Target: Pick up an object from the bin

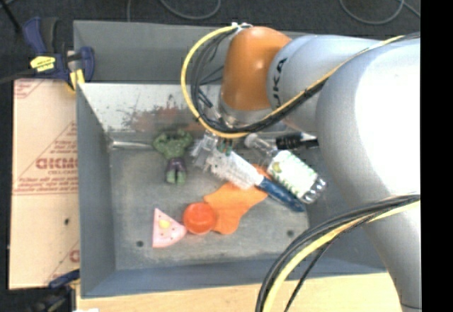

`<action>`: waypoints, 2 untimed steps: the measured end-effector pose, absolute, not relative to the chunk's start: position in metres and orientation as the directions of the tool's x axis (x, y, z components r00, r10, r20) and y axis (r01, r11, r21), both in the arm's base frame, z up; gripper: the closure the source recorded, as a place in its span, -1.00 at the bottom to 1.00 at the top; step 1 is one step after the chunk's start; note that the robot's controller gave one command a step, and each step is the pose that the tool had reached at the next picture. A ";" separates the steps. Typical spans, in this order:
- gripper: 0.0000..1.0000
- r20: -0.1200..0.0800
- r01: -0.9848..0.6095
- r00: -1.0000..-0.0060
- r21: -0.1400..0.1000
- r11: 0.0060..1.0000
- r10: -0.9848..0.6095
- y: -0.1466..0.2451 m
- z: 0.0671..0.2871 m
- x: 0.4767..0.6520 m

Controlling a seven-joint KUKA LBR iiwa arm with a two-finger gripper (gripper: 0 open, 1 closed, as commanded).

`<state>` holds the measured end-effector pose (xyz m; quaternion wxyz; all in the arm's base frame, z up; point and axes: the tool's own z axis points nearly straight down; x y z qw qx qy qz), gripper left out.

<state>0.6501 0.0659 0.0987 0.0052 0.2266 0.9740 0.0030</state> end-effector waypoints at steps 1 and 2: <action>1.00 -0.011 0.441 -0.897 0.010 0.897 0.441 0.066 0.110 0.651; 1.00 -0.008 0.441 -0.897 0.008 0.897 0.441 0.066 0.119 0.650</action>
Offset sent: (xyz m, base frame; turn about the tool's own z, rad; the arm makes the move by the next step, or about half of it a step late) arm 0.0001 0.0000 0.0718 0.0000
